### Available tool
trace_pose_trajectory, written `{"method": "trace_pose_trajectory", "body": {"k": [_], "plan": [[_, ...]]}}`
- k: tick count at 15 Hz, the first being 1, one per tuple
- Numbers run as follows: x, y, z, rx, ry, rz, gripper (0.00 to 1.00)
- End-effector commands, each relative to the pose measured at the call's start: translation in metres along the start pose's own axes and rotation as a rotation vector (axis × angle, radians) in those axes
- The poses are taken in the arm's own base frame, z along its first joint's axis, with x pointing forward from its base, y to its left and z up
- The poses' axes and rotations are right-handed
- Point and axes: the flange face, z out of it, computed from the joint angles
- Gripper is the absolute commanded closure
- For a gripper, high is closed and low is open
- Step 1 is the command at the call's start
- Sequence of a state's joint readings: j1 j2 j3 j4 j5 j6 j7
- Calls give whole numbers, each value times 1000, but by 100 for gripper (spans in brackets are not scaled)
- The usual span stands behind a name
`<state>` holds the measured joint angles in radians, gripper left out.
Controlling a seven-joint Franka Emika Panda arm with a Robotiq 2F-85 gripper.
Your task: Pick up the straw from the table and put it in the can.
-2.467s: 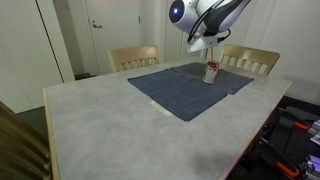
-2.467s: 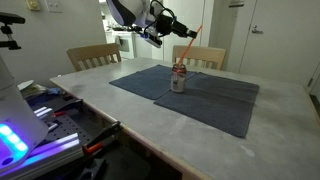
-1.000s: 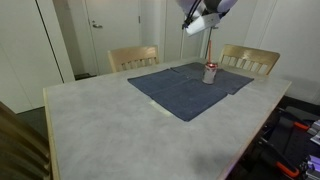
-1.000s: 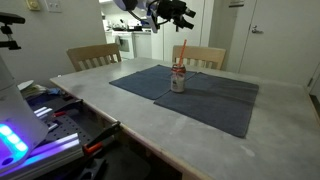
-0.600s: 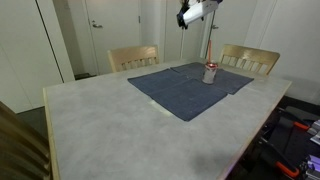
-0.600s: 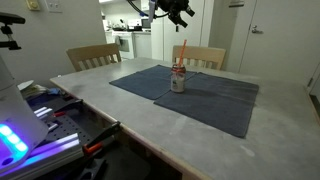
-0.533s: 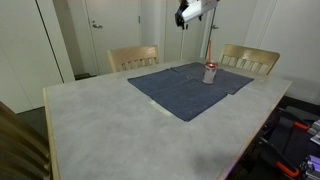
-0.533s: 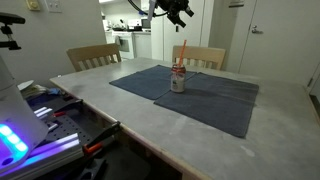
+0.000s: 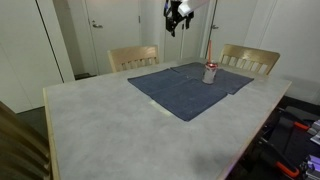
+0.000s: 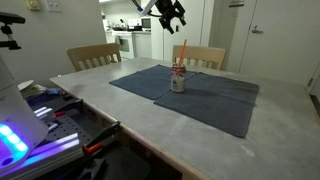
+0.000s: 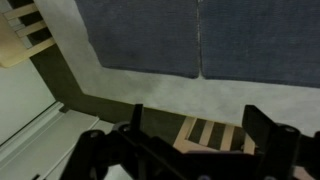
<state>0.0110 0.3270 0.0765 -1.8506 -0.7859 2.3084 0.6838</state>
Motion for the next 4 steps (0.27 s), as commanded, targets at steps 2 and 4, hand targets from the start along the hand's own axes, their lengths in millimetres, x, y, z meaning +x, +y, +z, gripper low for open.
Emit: {"method": "trace_pose_trajectory", "body": {"k": [2,4], "plan": [[9,-28,30,155,-127,-161,0],[7,-42,42,227,-209,-221,0]]}}
